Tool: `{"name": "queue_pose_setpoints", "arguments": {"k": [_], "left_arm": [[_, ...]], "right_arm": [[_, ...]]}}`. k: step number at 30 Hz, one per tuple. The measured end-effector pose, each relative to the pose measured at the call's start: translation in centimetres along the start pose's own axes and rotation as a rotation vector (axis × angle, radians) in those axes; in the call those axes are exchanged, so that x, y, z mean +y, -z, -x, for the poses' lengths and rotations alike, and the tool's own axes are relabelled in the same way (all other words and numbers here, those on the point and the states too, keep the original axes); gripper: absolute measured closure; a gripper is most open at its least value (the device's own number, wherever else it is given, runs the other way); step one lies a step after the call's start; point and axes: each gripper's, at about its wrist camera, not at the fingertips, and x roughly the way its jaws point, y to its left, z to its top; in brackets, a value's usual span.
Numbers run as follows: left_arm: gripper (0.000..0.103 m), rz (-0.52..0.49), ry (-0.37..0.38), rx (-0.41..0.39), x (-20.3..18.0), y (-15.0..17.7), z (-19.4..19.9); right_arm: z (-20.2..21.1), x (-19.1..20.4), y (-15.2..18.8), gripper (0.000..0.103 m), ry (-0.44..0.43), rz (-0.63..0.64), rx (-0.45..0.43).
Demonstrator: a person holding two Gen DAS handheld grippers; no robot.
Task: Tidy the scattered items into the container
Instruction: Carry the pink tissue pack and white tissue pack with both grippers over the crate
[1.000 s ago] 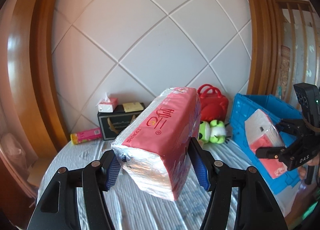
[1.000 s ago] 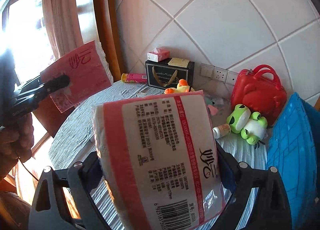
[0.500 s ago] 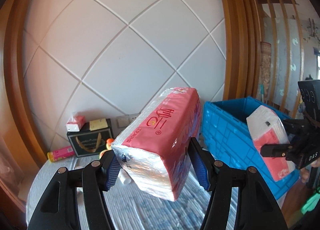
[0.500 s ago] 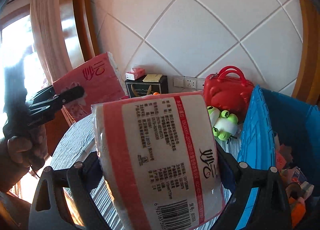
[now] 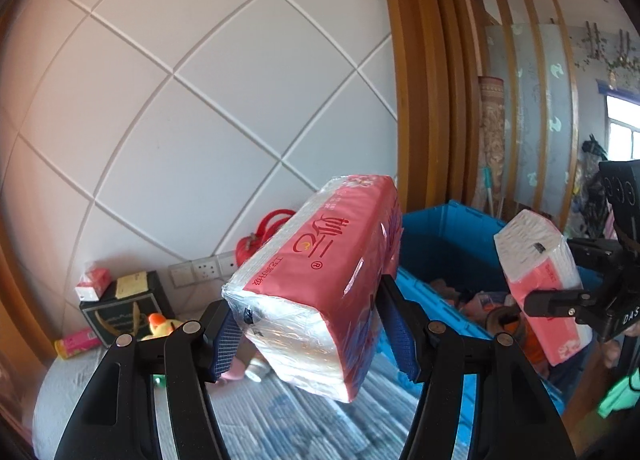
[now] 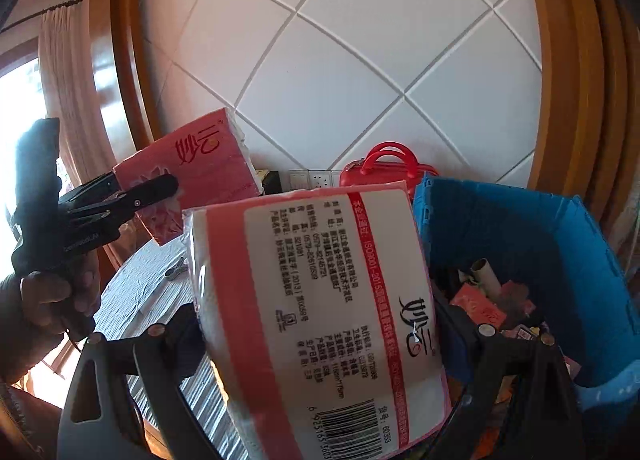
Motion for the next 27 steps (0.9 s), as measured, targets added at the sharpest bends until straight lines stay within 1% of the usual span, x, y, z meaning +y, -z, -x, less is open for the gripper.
{"name": "queue_pose_setpoints", "arguments": {"k": [6,17,22,27], "left_arm": [[0.041,-0.034,0.060,0.007,-5.7,-2.2,-3.2],[0.041,-0.097,0.168,0.004,-14.2,-5.2,-7.2],[0.041,-0.121,0.214,0.012,-17.7,-6.4,-9.1],[0.041,-0.142,0.252,0.026,-20.8,-7.2,-11.0]], "right_arm": [[1.7,-4.4,0.8,0.009,0.046,-0.024,0.006],[4.6,-11.0,2.9,0.009,0.117,-0.090,0.013],[5.8,-14.0,4.2,0.009,0.169,-0.134,0.037],[6.8,-16.4,5.7,0.009,0.251,-0.159,0.069]]}}
